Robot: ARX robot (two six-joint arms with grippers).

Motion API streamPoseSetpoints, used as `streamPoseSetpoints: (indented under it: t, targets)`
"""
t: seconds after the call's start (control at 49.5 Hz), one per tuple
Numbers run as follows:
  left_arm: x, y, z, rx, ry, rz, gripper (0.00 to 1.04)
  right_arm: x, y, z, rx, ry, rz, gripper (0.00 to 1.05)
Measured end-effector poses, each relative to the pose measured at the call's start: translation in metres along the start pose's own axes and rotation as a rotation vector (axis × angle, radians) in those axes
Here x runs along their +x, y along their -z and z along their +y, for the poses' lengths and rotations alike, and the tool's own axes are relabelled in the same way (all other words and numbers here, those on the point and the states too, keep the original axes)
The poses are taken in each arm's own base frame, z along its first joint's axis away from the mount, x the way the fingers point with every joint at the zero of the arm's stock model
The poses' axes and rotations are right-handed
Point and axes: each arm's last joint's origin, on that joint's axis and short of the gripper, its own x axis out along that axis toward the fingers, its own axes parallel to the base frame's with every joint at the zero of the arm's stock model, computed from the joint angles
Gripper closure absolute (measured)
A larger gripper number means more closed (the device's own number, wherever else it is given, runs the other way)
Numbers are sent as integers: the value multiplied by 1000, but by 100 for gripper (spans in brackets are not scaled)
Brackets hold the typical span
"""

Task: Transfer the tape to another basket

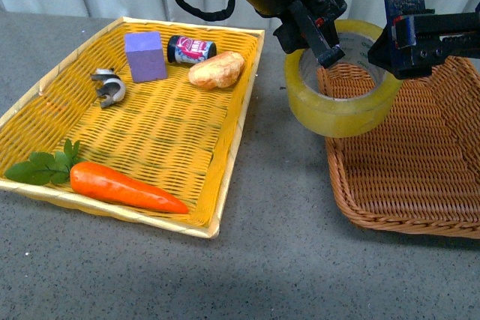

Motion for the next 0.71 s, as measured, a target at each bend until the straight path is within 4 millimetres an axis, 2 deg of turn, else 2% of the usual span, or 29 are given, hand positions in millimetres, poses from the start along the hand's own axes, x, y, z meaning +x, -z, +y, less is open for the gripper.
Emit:
streamPoseSetpoints:
  t: [0.202, 0.364, 0.526, 0.708]
  targets:
    - [0, 0, 0, 0, -3, 3, 88, 7, -1, -3, 24, -4, 30, 35]
    - [0, 0, 0, 0, -11, 10, 89, 16, -1, 1, 21, -28, 48, 65]
    - [0, 1, 0, -17, -7, 8, 89, 21, -2, 2, 53, -34, 64, 88]
    - [2, 0, 0, 1, -51, 11, 89, 23, 0, 2, 67, -31, 71, 90]
